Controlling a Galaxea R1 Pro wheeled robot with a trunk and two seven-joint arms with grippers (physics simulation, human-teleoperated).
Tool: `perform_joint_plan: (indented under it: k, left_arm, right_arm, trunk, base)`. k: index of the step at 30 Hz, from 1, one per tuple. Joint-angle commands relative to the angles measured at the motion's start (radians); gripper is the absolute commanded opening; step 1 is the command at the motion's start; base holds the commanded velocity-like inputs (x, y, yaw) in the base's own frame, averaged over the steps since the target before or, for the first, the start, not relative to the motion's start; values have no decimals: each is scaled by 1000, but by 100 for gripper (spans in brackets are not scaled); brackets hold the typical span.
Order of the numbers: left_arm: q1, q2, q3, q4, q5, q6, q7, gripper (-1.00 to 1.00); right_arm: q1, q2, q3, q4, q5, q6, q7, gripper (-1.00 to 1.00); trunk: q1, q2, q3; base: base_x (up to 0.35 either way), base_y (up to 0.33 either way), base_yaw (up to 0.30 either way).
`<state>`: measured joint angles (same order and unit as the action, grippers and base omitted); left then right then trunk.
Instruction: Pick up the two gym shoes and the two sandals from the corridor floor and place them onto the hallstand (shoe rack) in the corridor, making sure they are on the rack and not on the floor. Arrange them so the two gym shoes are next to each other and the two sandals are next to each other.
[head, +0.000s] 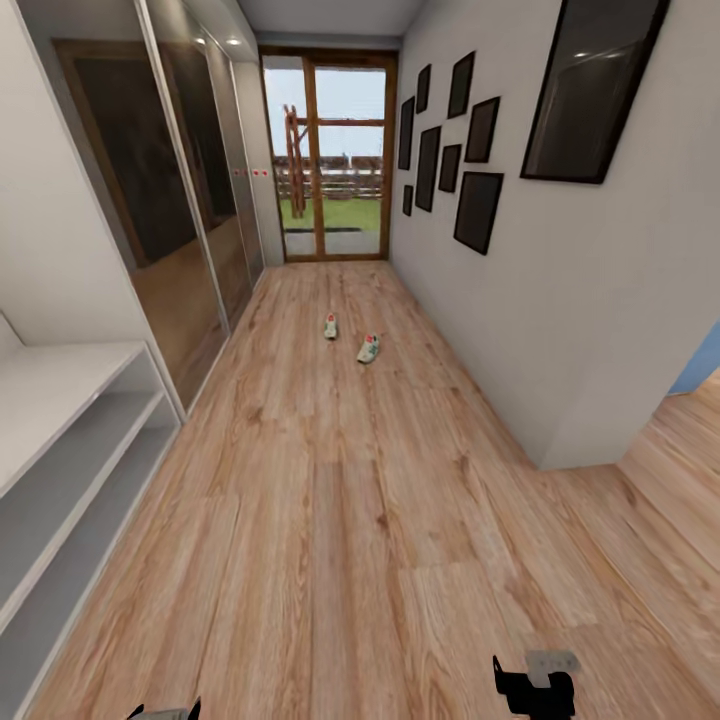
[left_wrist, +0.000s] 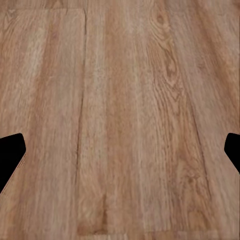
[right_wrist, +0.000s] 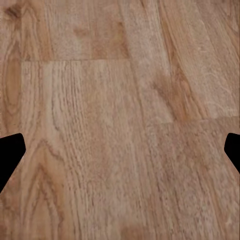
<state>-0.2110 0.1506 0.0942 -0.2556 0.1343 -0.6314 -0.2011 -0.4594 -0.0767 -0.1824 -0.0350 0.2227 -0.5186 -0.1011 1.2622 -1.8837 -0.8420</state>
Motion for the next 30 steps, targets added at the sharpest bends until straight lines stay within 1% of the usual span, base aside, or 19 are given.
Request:
perform_joint_plan:
  k: [1, 30]
  left_arm:
    - [-1, 0, 4, 1, 8, -1, -10, 100]
    - [-1, 0, 4, 1, 8, -1, -11, 100]
  right_arm:
    - [-1, 0, -6, 1, 11, -3, -5, 100]
    - [-1, 0, -6, 1, 11, -4, -5, 100]
  trunk:
    - [0, 0, -1]
    - [0, 0, -1]
  base:
    - [339, 99, 0]
    - [339, 96, 0]
